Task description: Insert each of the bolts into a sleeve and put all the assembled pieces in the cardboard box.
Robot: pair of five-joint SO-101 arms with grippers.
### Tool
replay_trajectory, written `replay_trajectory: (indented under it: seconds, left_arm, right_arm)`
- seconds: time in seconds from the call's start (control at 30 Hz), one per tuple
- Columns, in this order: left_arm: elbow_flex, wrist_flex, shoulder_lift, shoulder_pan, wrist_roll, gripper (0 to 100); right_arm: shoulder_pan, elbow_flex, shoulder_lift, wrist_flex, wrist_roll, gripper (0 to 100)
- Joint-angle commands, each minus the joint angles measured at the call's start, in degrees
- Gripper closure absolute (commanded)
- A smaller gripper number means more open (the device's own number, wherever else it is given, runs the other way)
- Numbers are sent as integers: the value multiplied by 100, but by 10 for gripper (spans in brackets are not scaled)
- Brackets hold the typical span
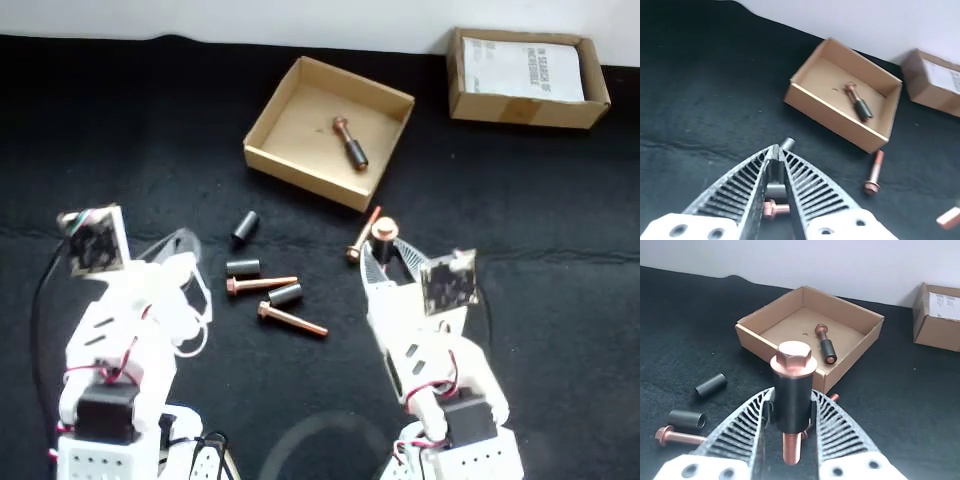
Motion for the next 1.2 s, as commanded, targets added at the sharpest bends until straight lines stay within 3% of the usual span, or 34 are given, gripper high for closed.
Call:
replay_trajectory:
  seconds: [0.0, 0.2, 0.63, 0.83, 1.17]
  left_arm:
    - [593, -9, -840, -382, -26, 976]
    - [1068, -9, -1112, -787, -9, 976]
    - [2396, -9, -1112, -848, 0, 976]
    - [2642, -176, -1112, -1288, 18, 976]
    - [2642, -237, -1103, -1376, 18, 976]
  right_arm:
    - [145, -1147, 1130, -4, -18, 992]
    - [145, -2545, 2967, 4, -35, 992]
    - [145, -5174, 6448, 13, -53, 992]
    - [145, -6527, 7881, 40, -53, 992]
    - [136, -9446, 10501, 1578, -26, 992]
